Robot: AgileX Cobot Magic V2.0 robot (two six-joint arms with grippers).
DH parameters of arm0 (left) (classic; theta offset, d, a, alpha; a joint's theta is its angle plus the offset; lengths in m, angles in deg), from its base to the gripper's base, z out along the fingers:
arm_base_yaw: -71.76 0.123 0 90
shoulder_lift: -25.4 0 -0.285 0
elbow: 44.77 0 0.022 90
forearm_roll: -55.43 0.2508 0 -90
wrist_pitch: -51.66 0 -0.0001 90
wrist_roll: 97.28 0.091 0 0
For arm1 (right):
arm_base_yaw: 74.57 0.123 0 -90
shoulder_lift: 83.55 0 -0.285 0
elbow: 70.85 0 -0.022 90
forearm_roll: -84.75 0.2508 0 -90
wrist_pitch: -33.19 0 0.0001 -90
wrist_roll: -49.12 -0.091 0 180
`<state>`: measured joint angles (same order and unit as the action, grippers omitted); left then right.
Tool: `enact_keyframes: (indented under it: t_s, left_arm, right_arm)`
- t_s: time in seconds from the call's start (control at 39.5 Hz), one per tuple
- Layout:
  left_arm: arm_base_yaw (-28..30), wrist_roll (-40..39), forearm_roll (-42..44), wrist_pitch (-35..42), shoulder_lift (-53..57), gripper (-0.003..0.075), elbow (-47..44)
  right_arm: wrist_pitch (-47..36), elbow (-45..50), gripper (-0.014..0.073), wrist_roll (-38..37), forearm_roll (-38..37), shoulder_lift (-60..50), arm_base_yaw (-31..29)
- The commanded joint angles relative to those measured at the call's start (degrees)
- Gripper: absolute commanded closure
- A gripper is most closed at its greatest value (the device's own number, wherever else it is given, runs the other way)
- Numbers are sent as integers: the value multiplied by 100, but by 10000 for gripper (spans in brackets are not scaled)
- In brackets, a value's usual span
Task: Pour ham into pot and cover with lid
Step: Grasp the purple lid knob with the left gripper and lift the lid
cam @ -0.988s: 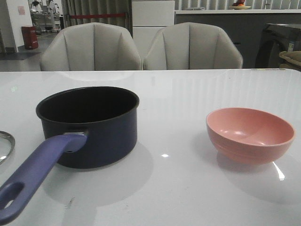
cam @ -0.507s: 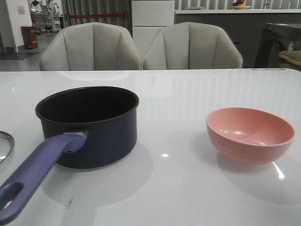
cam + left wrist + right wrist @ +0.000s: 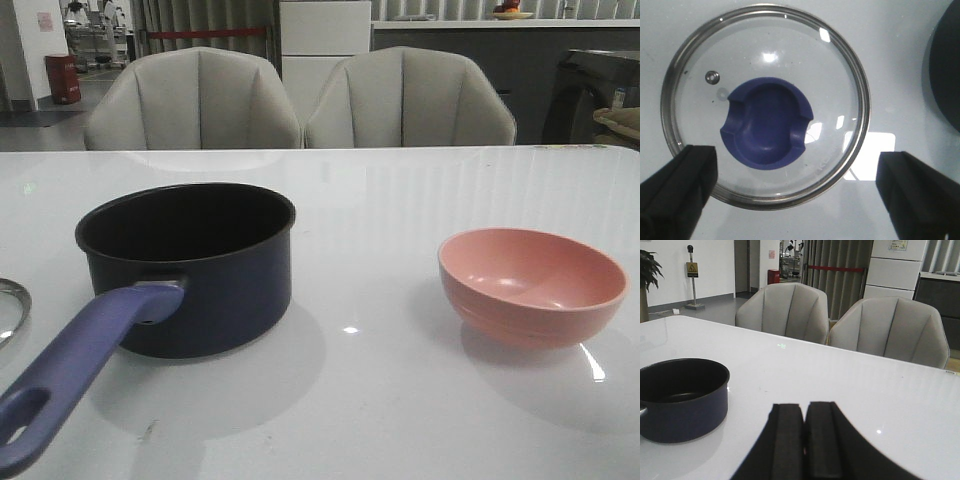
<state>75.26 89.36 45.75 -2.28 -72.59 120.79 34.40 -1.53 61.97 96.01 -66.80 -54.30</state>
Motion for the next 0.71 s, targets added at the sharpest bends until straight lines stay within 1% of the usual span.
enact_keyframes:
  t_s: [0.0,0.13,0.33,0.68]
  left_arm:
    - [0,40,-49,7,-50,28,338]
    - [0,80,-49,-89,-345,28,582]
    - [0,130,-40,-443,-806,29,882]
    - [0,130,72,-506,-1246,29,883]
  right_arm:
    - [-469,-155,457,44,-46,58,0]
    - [-469,-155,457,44,-46,58,0]
    - [-469,-155,457,44,-46,58,0]
    - [-469,-155,457,44,-46,58,0]
